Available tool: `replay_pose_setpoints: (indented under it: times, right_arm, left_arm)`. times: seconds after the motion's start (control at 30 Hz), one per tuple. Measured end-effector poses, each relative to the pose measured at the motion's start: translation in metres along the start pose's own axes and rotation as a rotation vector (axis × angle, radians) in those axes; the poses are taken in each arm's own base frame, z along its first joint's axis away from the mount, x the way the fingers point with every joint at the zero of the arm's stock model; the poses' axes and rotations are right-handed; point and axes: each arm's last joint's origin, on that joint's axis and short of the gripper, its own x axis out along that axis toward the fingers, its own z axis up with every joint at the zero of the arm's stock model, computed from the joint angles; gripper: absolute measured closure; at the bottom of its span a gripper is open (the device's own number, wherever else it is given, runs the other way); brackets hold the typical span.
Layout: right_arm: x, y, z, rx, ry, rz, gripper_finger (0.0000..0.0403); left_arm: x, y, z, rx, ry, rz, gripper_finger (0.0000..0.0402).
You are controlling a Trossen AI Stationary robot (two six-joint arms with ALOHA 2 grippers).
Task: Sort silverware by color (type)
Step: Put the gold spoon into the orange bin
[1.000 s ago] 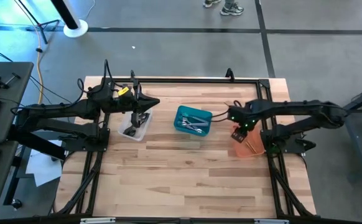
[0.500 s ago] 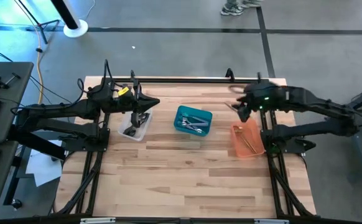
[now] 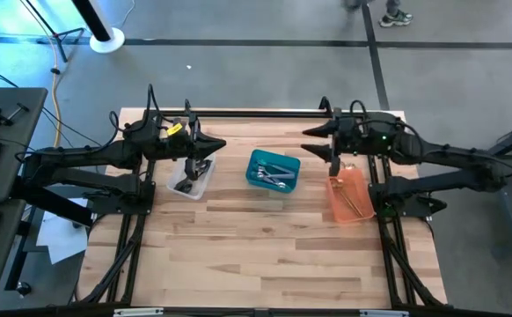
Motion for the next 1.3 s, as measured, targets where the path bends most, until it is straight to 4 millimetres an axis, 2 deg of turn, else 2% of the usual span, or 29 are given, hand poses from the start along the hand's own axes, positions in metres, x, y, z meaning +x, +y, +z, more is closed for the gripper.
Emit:
replay_pose_setpoints:
  times: [0.17,0.53,0.67,0.9,1.03,1.3]
  right_arm:
    - [0.0118,-0.0012,-0.0023,-0.002,-0.012,0.0,0.0226]
    - [0.0127,-0.0012,-0.0032,0.026,-0.006,0.001,0.0231]
    - [0.0127,-0.0012,-0.0033,0.029,-0.004,0.001,0.0272]
    - [0.0127,-0.0007,-0.006,0.047,0.024,0.019,0.0393]
    - [0.0127,-0.0005,-0.0067,0.071,0.031,0.027,0.0386]
    - [0.0127,-0.0002,-0.0072,0.071,0.037,0.034,0.0401]
  left_arm:
    - [0.0,0.0,0.0,0.0,0.0,0.0,0.0402]
    - [0.0,0.0,0.0,0.0,0.0,0.0,0.0401]
    - [0.0,0.0001,0.0,0.0,0.0,0.0,0.0401]
    - [0.0,0.0,0.0,0.0,0.0,0.0,0.0402]
    - [0.0,0.0,0.0,0.0,0.0,0.0,0.0402]
    - [0.0,0.0001,0.0,0.0,0.0,0.0,0.0401]
